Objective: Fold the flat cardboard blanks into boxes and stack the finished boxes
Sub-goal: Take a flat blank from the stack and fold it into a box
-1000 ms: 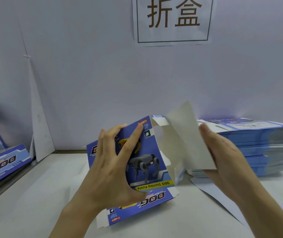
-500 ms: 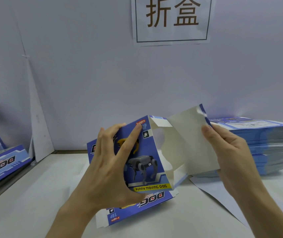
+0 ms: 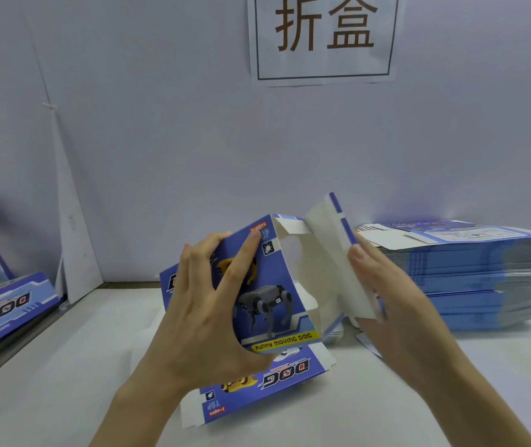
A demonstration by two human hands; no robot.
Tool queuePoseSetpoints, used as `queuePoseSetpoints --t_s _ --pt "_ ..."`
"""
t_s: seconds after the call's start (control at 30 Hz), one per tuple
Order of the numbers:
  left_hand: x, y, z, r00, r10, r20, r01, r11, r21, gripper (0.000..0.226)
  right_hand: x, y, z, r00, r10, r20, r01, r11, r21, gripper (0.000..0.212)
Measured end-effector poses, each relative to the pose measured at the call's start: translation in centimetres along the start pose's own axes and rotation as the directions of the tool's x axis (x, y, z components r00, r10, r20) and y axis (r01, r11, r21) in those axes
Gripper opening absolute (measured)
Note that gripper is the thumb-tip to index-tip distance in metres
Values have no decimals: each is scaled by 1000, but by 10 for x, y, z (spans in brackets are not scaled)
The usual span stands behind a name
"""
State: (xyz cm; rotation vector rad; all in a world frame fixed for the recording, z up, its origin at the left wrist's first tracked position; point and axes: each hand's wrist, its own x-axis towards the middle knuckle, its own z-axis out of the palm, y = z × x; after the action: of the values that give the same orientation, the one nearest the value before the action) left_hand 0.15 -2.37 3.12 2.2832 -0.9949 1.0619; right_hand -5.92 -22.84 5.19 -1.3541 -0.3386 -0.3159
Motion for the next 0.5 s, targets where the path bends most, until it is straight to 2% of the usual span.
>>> queuePoseSetpoints --t_s 0.1,0.23,0.5 --pt "2 4 0 999 47 -14 -46 998 49 116 -1 6 14 984 -177 -33 166 963 -211 41" --pt "3 13 2 998 53 -18 -51 996 78 122 -3 17 21 959 -282 -7 267 916 -300 43" --pt "2 21 4 998 24 -52 -19 996 85 128 -2 17 18 965 -263 -16 238 896 -374 47"
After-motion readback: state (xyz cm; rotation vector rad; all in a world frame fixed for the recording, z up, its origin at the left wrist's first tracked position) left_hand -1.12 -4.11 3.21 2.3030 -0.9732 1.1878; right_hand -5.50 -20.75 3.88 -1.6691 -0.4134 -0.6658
